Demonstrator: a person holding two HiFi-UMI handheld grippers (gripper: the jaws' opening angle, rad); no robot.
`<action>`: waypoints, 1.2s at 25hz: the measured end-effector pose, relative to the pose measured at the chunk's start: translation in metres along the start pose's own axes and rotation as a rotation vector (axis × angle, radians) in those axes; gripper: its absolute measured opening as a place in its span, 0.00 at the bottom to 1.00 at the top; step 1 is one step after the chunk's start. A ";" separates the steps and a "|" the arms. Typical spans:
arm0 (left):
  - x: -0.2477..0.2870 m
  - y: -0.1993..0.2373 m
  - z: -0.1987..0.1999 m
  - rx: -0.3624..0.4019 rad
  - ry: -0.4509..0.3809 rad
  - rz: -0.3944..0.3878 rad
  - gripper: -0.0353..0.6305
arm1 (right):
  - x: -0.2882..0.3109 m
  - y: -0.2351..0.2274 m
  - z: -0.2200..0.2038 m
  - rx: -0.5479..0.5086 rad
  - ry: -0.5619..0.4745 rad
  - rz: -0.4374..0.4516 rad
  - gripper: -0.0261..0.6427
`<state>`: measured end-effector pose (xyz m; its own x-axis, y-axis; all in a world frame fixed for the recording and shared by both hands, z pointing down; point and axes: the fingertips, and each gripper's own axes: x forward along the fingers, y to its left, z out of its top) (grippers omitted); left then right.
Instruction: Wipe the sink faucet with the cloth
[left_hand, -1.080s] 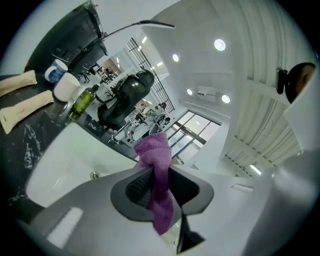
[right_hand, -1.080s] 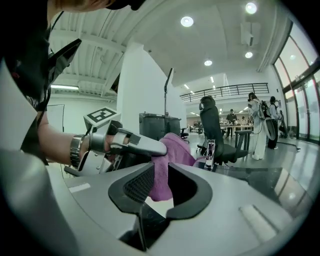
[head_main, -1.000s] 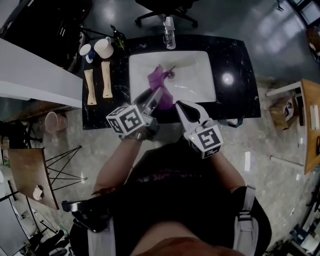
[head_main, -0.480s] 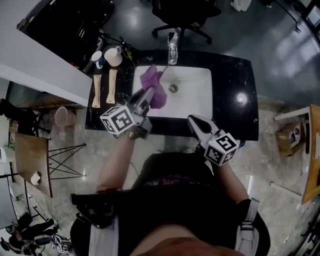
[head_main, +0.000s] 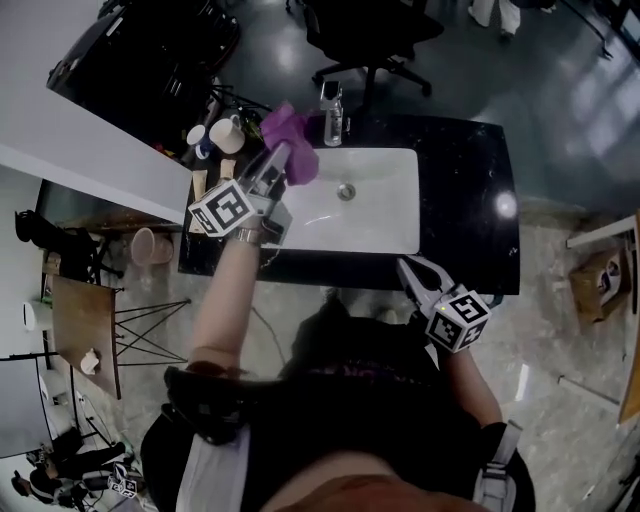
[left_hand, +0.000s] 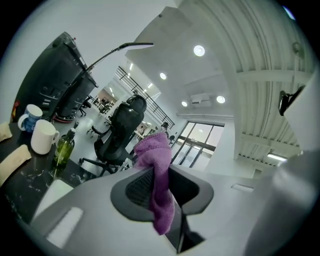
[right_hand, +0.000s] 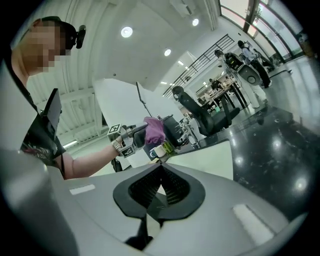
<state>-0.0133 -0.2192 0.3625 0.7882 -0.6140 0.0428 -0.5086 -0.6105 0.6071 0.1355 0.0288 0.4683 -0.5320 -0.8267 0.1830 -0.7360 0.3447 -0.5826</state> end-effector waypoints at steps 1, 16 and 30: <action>0.010 0.006 0.007 -0.001 -0.010 0.003 0.18 | -0.003 -0.005 0.002 0.009 -0.010 -0.016 0.06; 0.152 0.101 0.049 -0.041 0.054 -0.077 0.18 | 0.008 -0.038 0.018 0.033 -0.103 -0.333 0.06; 0.206 0.154 -0.020 -0.145 0.234 -0.115 0.18 | 0.043 -0.047 -0.011 0.147 -0.067 -0.449 0.06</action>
<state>0.0778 -0.4297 0.4801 0.9047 -0.4026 0.1391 -0.3701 -0.5812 0.7248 0.1429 -0.0180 0.5127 -0.1434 -0.9079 0.3938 -0.8175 -0.1156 -0.5643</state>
